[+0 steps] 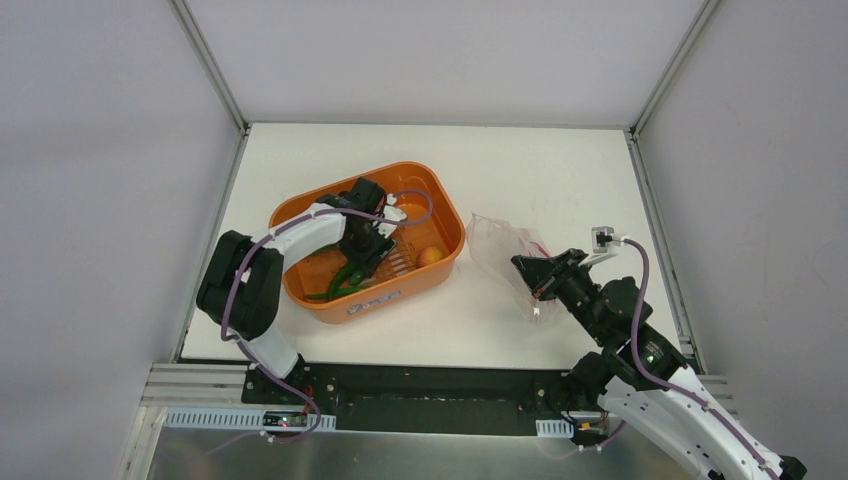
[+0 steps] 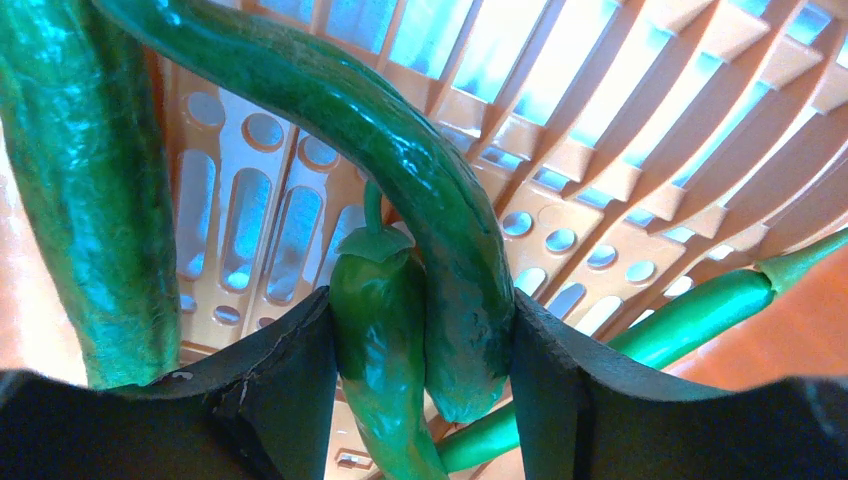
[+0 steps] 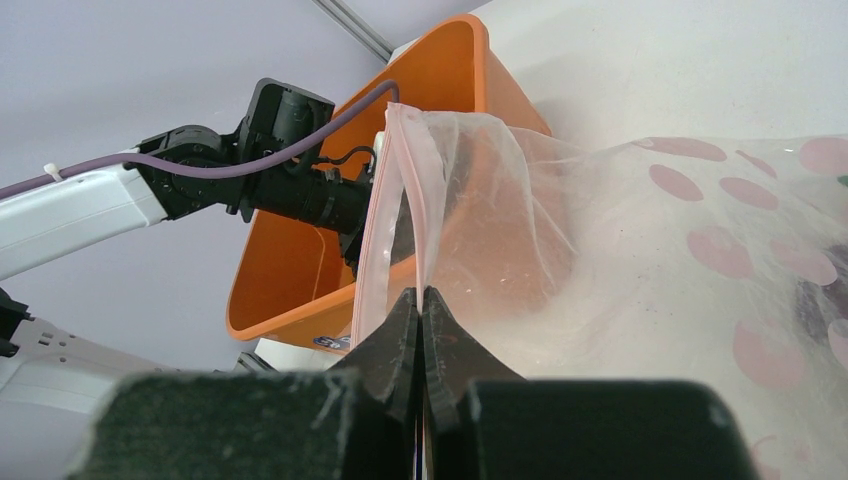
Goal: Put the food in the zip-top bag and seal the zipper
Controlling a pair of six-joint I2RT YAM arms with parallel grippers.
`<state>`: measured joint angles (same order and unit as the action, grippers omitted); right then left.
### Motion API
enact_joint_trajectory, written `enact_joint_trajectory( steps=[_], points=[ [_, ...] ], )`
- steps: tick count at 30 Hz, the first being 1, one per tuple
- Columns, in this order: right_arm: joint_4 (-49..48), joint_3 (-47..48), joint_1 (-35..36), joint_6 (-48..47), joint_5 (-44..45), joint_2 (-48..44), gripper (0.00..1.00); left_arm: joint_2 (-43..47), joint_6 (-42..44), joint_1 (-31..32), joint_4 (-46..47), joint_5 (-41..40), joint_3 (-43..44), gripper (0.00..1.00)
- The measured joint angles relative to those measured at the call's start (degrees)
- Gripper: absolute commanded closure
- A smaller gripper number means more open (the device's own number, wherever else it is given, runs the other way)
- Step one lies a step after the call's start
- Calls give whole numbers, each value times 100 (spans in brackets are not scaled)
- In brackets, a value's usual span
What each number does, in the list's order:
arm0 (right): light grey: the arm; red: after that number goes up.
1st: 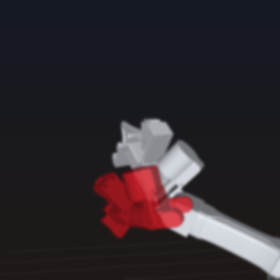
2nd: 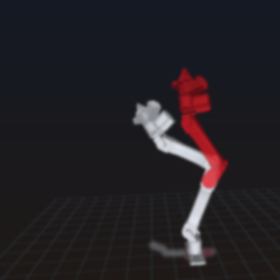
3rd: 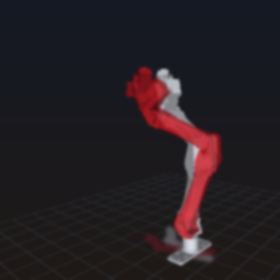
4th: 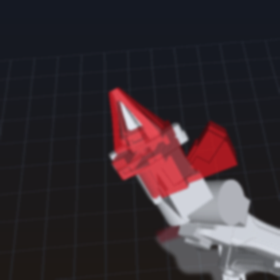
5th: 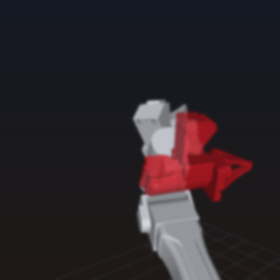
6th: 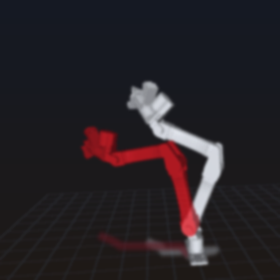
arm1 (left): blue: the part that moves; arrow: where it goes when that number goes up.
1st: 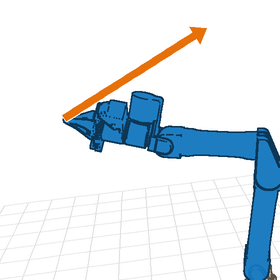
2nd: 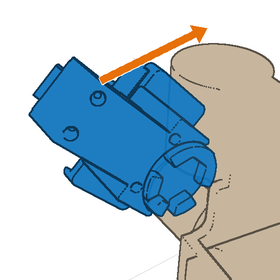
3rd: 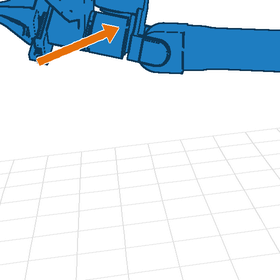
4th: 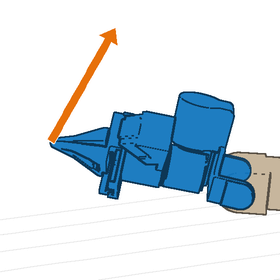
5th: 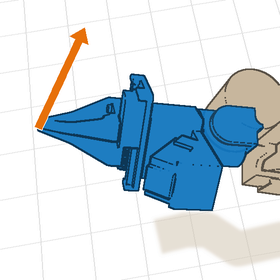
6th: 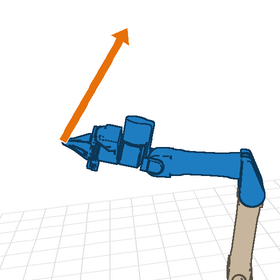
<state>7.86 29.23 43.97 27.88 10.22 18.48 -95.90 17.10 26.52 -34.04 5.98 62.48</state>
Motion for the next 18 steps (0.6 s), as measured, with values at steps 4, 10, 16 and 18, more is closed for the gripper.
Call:
enact_joint_trajectory(
  steps=[4, 10, 16, 18],
  points=[
    [0, 0, 0, 17, 2, 0, 100, 201, -22, 0, 74, -9, -151, 83],
    [17, 0, 0, 63, 2, -2, 100, 717, -170, 0, 72, -22, -260, 88],
    [20, 0, 0, 68, 4, -7, 100, 1788, -380, 0, 337, -52, -448, 90],
    [20, 0, 0, 68, 4, -7, 100, 2181, -470, 0, 494, -50, -544, 90]
  ],
)
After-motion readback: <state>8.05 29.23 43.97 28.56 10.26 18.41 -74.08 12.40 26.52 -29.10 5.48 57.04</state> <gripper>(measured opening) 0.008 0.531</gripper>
